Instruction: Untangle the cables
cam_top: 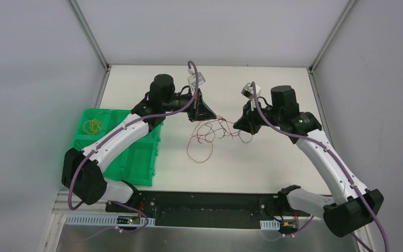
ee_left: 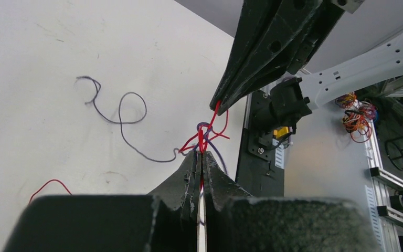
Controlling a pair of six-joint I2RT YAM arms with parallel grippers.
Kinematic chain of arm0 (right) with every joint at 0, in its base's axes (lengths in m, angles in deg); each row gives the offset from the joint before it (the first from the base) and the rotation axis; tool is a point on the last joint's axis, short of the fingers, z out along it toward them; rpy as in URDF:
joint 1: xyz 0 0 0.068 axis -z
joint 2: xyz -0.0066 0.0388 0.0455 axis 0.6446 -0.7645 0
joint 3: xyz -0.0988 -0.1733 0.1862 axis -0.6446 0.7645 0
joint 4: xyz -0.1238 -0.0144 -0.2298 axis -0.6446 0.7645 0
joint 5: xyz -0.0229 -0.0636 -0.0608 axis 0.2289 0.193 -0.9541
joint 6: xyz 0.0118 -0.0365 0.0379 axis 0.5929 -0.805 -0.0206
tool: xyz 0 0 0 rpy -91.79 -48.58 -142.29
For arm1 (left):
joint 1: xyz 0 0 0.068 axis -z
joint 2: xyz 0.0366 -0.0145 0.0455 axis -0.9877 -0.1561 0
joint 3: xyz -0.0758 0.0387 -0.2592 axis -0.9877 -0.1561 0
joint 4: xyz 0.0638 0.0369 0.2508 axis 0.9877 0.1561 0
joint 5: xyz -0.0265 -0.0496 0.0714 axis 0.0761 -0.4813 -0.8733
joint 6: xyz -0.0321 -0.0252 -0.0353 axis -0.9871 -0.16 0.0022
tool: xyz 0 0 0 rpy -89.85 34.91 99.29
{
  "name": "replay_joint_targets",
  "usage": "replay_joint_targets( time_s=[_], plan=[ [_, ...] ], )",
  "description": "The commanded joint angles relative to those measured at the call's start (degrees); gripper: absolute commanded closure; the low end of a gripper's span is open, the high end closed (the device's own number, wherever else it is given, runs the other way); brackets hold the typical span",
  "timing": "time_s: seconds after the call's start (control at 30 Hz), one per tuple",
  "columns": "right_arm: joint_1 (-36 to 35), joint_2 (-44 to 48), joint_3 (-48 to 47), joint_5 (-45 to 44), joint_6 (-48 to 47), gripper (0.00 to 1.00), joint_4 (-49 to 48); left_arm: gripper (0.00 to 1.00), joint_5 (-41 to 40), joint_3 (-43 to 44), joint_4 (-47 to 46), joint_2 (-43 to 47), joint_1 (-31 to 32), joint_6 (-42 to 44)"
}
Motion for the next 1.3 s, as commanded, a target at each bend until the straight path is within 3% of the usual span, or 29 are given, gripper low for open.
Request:
replay_joint_targets(
  time_s=[0.0, 0.23, 0.37, 0.4, 0.47, 0.5, 0.73, 0.93, 1.13, 1.27],
  plan=[
    [3.53, 1.11, 1.53, 0.06, -0.37, 1.0, 5.11, 1.0, 2.14, 4.51, -4.37, 2.94, -2.22, -2.62],
    [9.56, 0.04, 1.33, 0.64, 0.04, 1.0, 6.58, 1.0, 2.51, 5.41, -3.46, 3.78, -6.68, -4.82],
    [11.82, 0.02, 0.66, 4.13, 0.14, 1.0, 7.04, 1.0, 3.42, 6.02, 1.69, 3.57, -8.14, 0.28],
    [11.76, 0.02, 0.13, 5.31, 0.39, 1.0, 7.02, 0.94, 4.08, 5.87, 2.48, 3.3, -7.8, 1.33],
    [11.67, -0.05, -0.87, 7.67, 2.14, 1.0, 6.35, 0.56, 4.51, 5.35, 2.89, 2.31, -6.92, 2.07],
    [11.44, -0.29, -1.77, 8.54, 2.97, 1.0, 5.96, 0.49, 4.25, 5.17, 2.6, 1.77, -5.94, 2.66],
    [7.28, -0.64, -5.65, 9.17, 4.58, 1.0, 5.63, 0.36, 0.84, 7.6, 2.58, -5.35, 2.07, 6.94],
    [3.77, 0.39, -6.0, 7.77, 3.3, 1.0, 6.72, 0.41, 1.25, 11.33, 2.33, -10.09, 4.44, 7.52],
    [3.16, 0.55, -6.64, 7.08, 4.4, 1.0, 5.96, 0.58, 3.2, 10.81, 2.93, -11.49, 5.3, 7.35],
    [3.24, 0.46, -6.54, 6.86, 4.45, 1.0, 5.83, 0.55, 4.74, 10.62, 4.1, -11.67, 5.39, 7.51]
  ],
)
